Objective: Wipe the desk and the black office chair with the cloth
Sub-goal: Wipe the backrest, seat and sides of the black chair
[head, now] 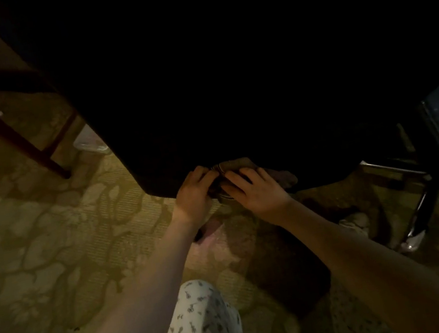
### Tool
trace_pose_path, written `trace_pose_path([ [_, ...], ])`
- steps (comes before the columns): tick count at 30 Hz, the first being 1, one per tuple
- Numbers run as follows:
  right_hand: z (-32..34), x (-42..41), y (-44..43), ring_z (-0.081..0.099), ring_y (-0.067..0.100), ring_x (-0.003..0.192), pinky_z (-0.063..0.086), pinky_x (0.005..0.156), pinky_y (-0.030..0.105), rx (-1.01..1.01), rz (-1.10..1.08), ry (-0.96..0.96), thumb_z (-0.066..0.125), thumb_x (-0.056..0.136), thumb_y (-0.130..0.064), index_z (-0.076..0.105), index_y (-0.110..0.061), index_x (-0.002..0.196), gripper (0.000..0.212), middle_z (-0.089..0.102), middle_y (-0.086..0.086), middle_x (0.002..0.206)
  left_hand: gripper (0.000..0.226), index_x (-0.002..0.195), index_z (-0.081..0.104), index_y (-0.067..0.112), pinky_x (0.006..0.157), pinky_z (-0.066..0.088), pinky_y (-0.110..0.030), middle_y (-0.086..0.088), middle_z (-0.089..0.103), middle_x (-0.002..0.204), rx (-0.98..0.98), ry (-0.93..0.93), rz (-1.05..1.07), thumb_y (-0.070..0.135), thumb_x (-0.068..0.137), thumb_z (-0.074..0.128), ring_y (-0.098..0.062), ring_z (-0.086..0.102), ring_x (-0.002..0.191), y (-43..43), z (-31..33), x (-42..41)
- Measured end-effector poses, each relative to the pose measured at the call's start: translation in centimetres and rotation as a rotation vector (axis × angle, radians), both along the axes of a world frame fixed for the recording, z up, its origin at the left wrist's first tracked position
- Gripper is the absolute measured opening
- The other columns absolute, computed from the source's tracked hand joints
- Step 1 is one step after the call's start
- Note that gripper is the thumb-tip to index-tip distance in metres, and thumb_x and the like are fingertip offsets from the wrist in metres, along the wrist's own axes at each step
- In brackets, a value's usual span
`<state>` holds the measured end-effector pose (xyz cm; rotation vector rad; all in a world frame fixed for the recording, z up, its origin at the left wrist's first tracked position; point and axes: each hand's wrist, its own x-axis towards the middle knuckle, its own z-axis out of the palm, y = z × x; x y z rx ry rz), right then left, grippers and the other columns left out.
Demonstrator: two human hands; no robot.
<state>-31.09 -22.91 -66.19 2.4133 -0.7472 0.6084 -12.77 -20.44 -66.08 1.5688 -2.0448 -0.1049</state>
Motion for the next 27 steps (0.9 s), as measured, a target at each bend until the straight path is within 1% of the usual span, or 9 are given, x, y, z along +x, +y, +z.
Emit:
trace_pose_path([
  [4,-0.8,-1.0,0.9,0.042,0.027,0.105,0.053,0.078,0.037,0.363,-0.107,0.133,0.05,0.079,-0.015,0.067,-0.017,0.109,0.034,0.045,0.007,0.123,0.032,0.109,0.067,0.008,0.075,0.05,-0.036,-0.016,0.064,0.109,0.301,-0.088,-0.021,0.007,0.078,0.059,-0.037,0.062,0.099,0.1,0.7,-2.6],
  [7,0.0,-2.2,1.9,0.021,0.031,0.134,0.032,0.108,0.039,0.707,-0.233,0.33,0.052,0.088,-0.011,0.039,-0.018,0.14,0.054,0.023,0.007,0.148,0.037,0.123,0.061,0.015,0.09,0.041,-0.031,-0.009,0.056,0.128,0.438,-0.135,0.016,0.006,0.087,0.055,-0.029,0.052,0.119,0.1,0.8,-4.6],
  [10,1.2,-4.3,3.0,0.018,0.03,0.134,0.029,0.111,0.042,0.813,-0.258,0.326,0.05,0.089,-0.008,0.034,-0.017,0.143,0.057,0.02,0.007,0.148,0.041,0.125,0.059,0.018,0.094,0.04,-0.032,-0.007,0.052,0.133,0.455,-0.15,-0.031,0.003,0.087,0.054,-0.028,0.048,0.123,1.1,1.4,-6.2],
  [13,0.1,-6.9,4.9,0.036,0.029,0.11,0.054,0.084,0.047,0.688,-0.194,0.098,0.078,0.061,-0.006,0.058,-0.013,0.122,0.065,0.04,0.009,0.126,0.036,0.119,0.063,0.021,0.093,0.045,-0.034,-0.002,0.055,0.128,0.439,-0.16,-0.121,0.005,0.087,0.056,-0.025,0.05,0.12,2.0,1.8,-7.7],
  [15,-0.8,-9.1,5.9,0.04,0.027,0.098,0.057,0.07,0.043,0.618,-0.175,-0.031,0.085,0.049,-0.008,0.053,-0.015,0.116,0.075,0.041,0.007,0.116,0.032,0.116,0.065,0.021,0.091,0.045,-0.034,-0.001,0.055,0.125,0.399,-0.201,-0.2,0.01,0.087,0.058,-0.023,0.049,0.121,2.2,2.7,-9.1],
  [19,0.5,-11.9,5.6,0.041,0.03,0.098,0.055,0.076,0.044,0.433,-0.135,-0.224,0.062,0.073,-0.015,0.045,-0.014,0.121,0.051,0.039,0.01,0.118,0.032,0.12,0.062,0.014,0.096,0.041,-0.034,-0.006,0.052,0.12,0.274,-0.272,-0.22,0.01,0.088,0.055,-0.023,0.045,0.12,1.9,6.6,-12.0],
  [21,3.0,-13.1,4.8,0.041,0.029,0.095,0.052,0.077,0.039,0.299,-0.144,-0.327,0.049,0.076,-0.016,0.046,-0.012,0.12,0.044,0.039,0.011,0.117,0.024,0.102,0.07,0.008,0.084,0.05,-0.038,-0.01,0.059,0.102,0.079,-0.21,-0.267,0.002,0.08,0.061,-0.029,0.057,0.103,1.5,9.7,-13.4],
  [24,7.1,-14.5,3.0,0.04,0.029,0.096,0.04,0.084,0.033,0.077,-0.129,-0.494,0.054,0.079,-0.013,0.046,-0.009,0.119,0.04,0.038,0.013,0.117,0.024,0.077,0.072,0.007,0.062,0.054,-0.03,-0.008,0.061,0.077,-0.292,-0.164,-0.355,0.001,0.073,0.049,-0.028,0.062,0.073,-0.2,13.9,-15.0],
  [27,9.0,-14.9,0.5,0.038,0.03,0.099,0.039,0.086,0.033,0.008,-0.188,-0.583,0.056,0.08,-0.015,0.045,-0.009,0.118,0.041,0.036,0.012,0.12,0.024,0.079,0.072,0.007,0.064,0.053,-0.03,-0.008,0.063,0.08,-0.396,-0.241,-0.37,0.003,0.075,0.048,-0.025,0.06,0.079,-1.7,17.1,-16.1],
])
